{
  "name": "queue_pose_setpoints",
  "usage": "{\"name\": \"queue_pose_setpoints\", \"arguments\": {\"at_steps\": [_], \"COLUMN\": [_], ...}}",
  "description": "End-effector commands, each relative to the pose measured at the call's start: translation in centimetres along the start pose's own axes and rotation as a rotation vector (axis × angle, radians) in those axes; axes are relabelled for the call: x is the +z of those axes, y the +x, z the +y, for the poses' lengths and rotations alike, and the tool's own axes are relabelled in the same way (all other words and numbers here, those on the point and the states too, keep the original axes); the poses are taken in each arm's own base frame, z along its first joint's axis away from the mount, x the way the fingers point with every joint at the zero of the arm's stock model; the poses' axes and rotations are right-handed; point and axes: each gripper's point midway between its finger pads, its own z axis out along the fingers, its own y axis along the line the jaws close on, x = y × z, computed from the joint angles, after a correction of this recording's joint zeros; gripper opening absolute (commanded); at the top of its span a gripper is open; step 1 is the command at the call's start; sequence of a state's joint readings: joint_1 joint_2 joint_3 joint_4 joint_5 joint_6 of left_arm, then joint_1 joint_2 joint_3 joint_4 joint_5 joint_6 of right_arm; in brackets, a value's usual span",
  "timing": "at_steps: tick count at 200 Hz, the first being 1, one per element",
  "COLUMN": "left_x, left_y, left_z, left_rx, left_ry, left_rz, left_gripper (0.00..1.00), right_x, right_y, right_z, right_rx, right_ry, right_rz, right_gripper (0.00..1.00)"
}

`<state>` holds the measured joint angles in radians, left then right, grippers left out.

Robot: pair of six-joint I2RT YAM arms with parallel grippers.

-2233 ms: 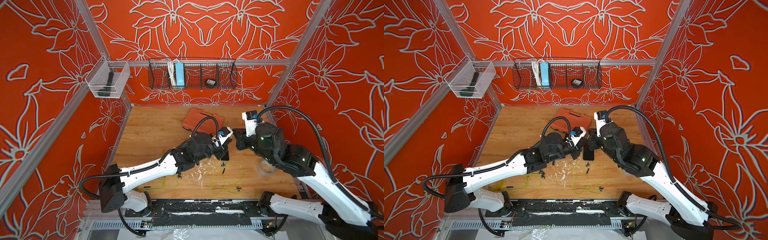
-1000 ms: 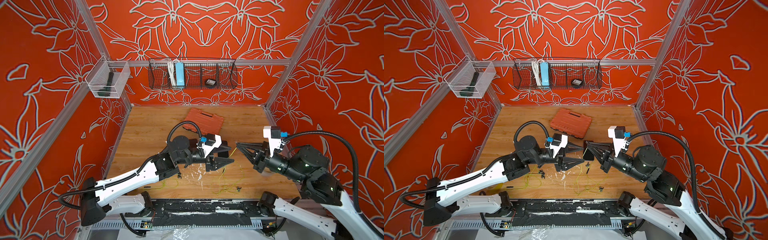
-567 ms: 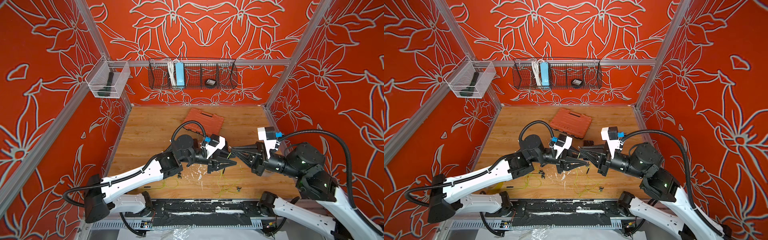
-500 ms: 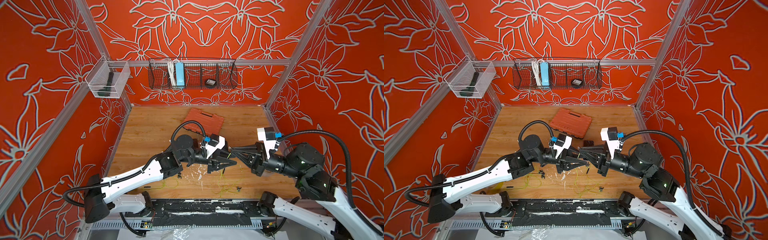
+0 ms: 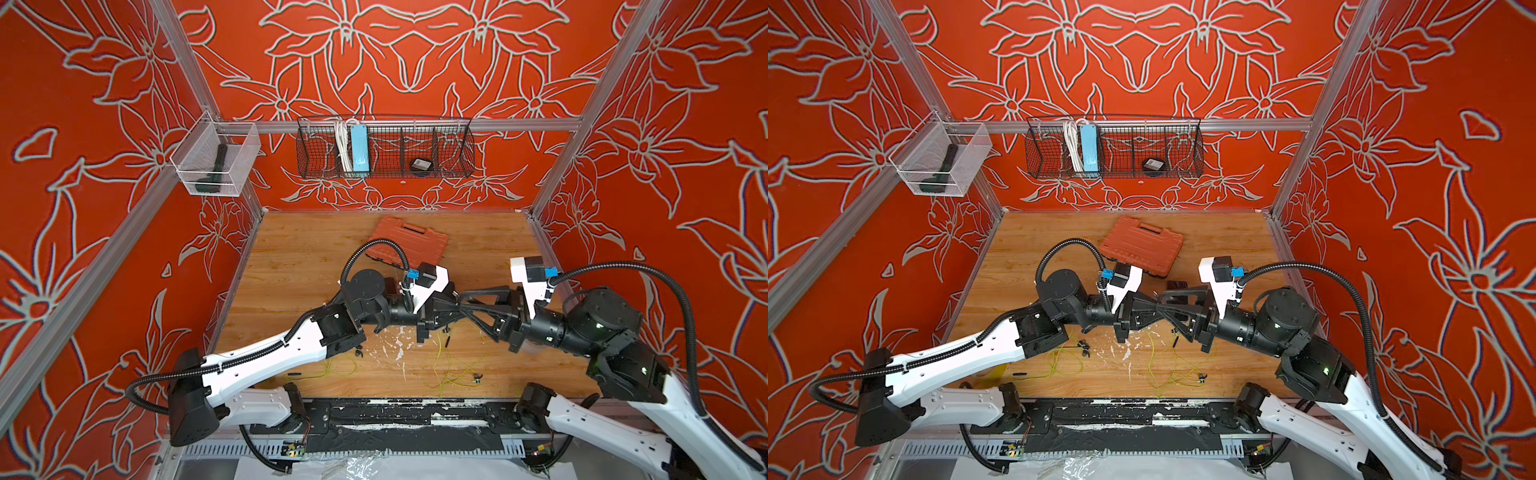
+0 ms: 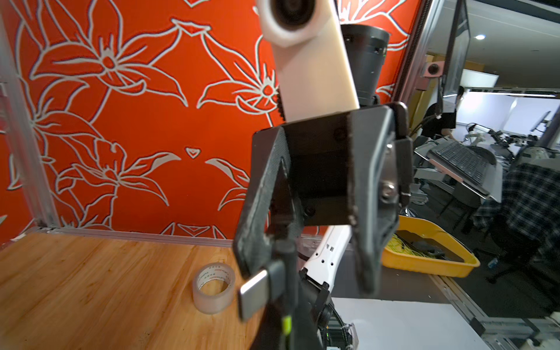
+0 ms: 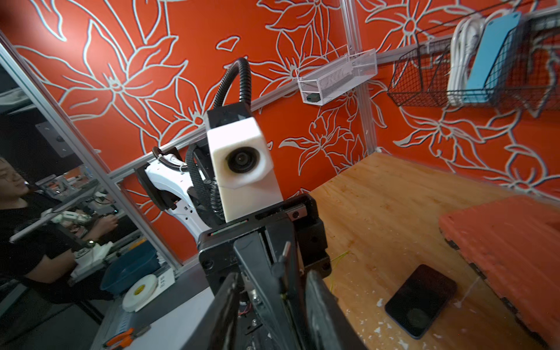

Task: Plug wired earphones into phones
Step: Pick up the wired earphone from the center of the board.

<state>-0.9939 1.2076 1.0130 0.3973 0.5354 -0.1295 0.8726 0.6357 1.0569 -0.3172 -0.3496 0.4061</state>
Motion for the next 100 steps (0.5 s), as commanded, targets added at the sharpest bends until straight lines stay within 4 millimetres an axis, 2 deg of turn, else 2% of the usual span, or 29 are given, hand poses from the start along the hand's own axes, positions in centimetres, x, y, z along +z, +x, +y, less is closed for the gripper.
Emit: {"name": "queue_pose_setpoints", "arguments": {"at_steps": [1,27,60,100], "left_x": [-0.3,-0.1,0.2,0.4], "left_y": [-1.0,-0.5,-0.2,0.1], "left_z": [1.9,2.9,2.3,2.7], "left_rx": [0.013,0.015,0.005,0.008], "left_ry": [-0.11,-0.158,-0.118,-0.13], "left_rz": [-0.026,-0.002,0.003,0.018], "left_gripper": [0.0,0.0,0.0,0.0], "right_x": [-0.5,-0.2,0.5,1.4], "right_y": [-0.6,-0.3,0.0,-0.3], "right_z": [-0.9,-1.1,-1.8,-1.6], "right_rx": [0.029,0.044,0.043,0.062], "right_ry": [0.067,0.071,0.1,0.083], "right_rz": [-0.032,-0.012,0.01,0.015], "right_gripper": [0.46,0.43,0.4,0.27]}}
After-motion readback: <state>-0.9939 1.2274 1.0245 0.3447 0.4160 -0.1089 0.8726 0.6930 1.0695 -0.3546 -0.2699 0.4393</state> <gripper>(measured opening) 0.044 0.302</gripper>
